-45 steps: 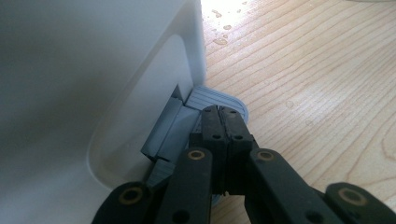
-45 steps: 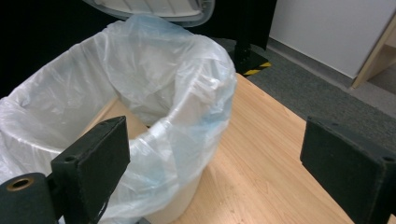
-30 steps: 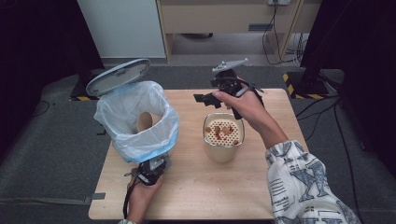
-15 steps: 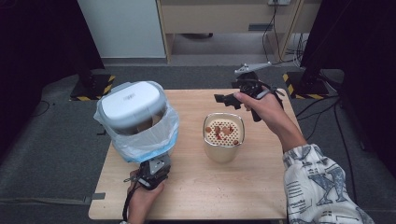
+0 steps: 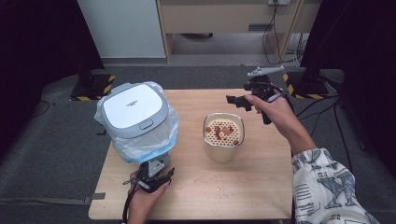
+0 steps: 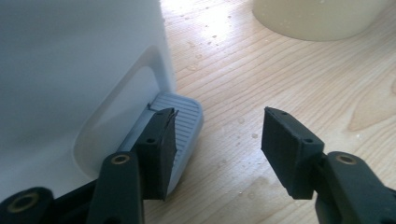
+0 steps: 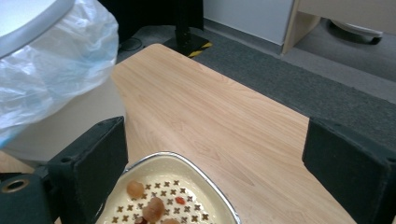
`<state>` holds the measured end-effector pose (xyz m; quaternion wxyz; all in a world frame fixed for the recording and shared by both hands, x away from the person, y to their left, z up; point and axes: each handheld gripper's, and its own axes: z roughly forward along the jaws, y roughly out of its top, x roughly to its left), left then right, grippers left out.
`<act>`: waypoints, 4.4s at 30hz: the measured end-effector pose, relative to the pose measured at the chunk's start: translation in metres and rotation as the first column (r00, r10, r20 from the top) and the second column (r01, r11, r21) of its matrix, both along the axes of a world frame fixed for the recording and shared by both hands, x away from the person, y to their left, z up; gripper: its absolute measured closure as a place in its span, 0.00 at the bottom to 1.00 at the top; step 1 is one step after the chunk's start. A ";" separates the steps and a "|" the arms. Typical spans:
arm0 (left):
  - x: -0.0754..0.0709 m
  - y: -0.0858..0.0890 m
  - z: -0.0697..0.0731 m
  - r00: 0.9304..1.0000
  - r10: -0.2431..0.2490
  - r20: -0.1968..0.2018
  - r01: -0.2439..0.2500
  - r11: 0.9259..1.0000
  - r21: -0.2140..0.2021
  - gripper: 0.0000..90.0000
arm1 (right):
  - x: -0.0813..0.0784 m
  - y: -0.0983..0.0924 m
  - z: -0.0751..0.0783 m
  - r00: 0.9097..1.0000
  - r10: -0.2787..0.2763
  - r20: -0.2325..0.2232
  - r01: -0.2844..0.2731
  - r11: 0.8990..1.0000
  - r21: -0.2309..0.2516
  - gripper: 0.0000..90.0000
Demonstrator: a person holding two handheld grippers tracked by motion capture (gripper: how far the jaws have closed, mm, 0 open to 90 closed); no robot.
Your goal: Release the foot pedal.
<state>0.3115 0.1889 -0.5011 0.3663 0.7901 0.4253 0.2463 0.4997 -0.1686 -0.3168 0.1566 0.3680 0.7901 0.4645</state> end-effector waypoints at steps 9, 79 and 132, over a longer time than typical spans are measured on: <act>0.000 -0.001 0.000 1.000 -0.026 -0.007 0.026 1.000 -0.002 0.45 | 0.001 -0.017 -0.006 0.997 -0.072 0.009 0.072 0.997 -0.002 0.08; 0.003 -0.007 -0.004 0.995 -0.096 -0.013 0.096 0.995 0.008 0.33 | -0.046 -0.102 -0.128 0.937 -0.344 -0.061 0.340 0.938 -0.064 0.08; 0.003 -0.008 -0.005 0.994 -0.105 -0.010 0.105 0.994 0.014 0.31 | -0.049 -0.068 -0.218 0.899 -0.411 -0.151 0.370 0.897 -0.241 0.07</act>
